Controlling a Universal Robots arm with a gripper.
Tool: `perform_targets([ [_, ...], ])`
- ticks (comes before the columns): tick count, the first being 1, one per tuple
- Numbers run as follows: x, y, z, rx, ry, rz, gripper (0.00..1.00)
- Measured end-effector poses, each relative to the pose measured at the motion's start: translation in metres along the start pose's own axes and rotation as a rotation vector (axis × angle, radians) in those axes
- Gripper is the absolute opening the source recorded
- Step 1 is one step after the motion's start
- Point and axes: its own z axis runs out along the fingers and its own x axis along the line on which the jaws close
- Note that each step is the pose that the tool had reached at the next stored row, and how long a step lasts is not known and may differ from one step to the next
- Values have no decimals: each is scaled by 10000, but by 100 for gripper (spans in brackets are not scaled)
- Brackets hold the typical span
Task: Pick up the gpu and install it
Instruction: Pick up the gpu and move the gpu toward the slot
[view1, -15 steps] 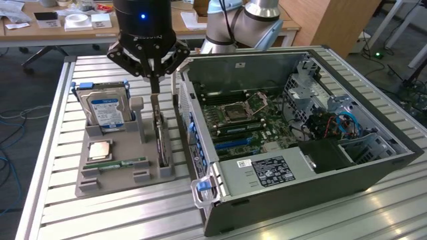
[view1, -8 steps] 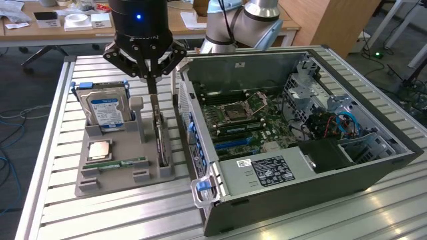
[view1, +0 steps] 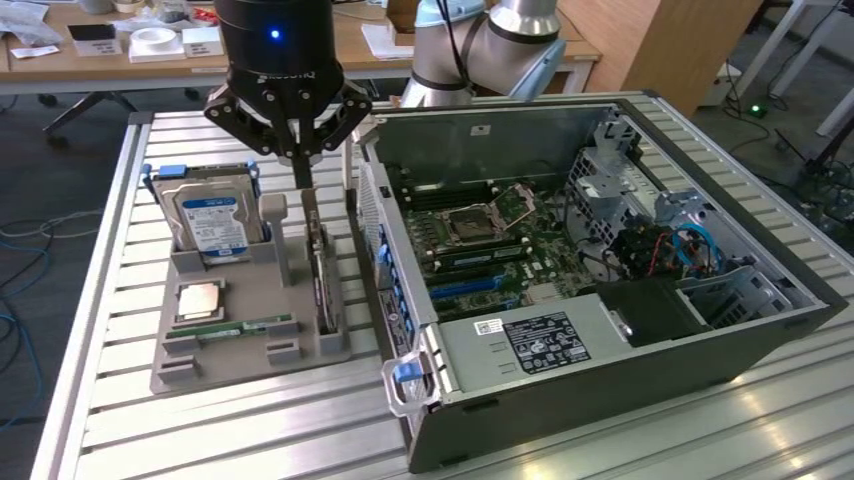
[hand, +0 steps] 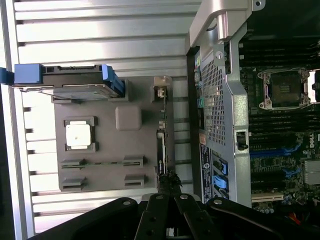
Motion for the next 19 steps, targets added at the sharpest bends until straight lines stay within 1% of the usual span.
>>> perform_targets([
  [9, 0, 0, 0, 0, 0, -1, 11],
  [11, 0, 0, 0, 0, 0, 0, 23],
  [12, 0, 0, 0, 0, 0, 0, 23],
  [14, 0, 0, 0, 0, 0, 0, 35],
  [15, 0, 0, 0, 0, 0, 0, 35],
  [16, 0, 0, 0, 0, 0, -1, 42],
  [19, 0, 0, 0, 0, 0, 0, 42],
])
